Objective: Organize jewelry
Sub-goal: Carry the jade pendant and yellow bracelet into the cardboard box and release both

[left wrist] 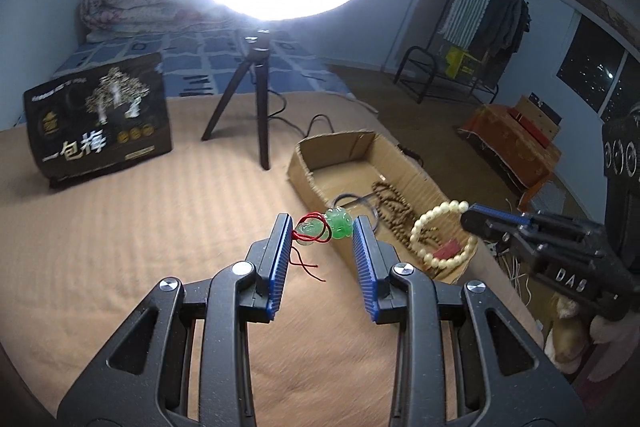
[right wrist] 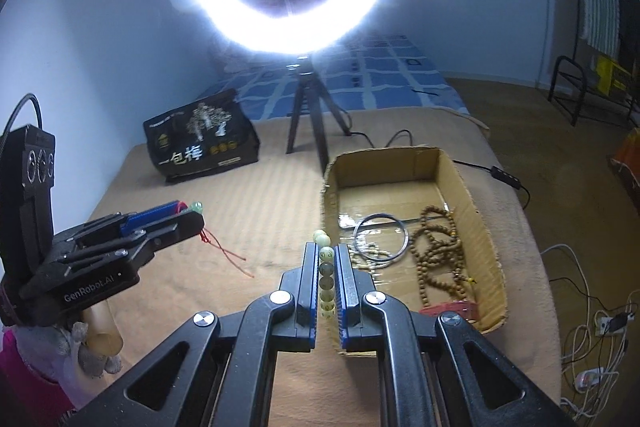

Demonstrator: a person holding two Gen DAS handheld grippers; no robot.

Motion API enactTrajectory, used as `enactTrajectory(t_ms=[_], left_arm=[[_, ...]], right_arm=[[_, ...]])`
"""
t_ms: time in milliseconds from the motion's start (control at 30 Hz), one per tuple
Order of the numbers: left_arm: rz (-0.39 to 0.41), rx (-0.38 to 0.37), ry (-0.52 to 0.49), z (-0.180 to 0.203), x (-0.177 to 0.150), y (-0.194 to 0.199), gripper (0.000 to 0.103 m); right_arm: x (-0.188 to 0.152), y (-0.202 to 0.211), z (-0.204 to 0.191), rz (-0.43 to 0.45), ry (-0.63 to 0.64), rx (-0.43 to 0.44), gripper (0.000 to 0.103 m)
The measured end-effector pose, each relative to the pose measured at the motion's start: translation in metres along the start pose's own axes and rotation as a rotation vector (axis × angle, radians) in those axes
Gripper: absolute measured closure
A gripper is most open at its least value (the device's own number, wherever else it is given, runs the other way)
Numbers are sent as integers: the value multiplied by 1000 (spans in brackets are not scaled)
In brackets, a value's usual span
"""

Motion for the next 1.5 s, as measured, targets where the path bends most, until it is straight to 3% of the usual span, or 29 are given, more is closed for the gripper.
enactTrajectory(t_ms=[467, 833, 1333, 1400, 1467, 1500], left_arm=[[-45, -17, -52, 29, 23, -61, 72], [-100, -19, -17, 25, 11, -106, 72], [-138, -9, -26, 22, 0, -124, 72], [-136, -3, -24, 21, 1, -124, 72], [-135, -4, -22, 21, 1, -124, 72], [-134, -3, -23, 21, 1, -123, 72]], right_arm=[[-8, -33, 43, -67, -65, -31, 98], [-19, -60, 61, -125, -98, -46, 98], [-27, -76, 59, -156, -83, -61, 97], [-27, -76, 58, -156, -82, -64, 94], [-27, -76, 59, -154, -84, -70, 82], [-27, -76, 60, -155, -86, -72, 82]])
Point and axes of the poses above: each gripper's, at about its wrist camera, not at the fingertips, and y roughly against the way its jaws point, z to its right, x to its top, the point moved 10 cm from there along -y, roughly the way its jaws point, and after that the axes turned 14 degrees about -x, right-handed, at the moved point
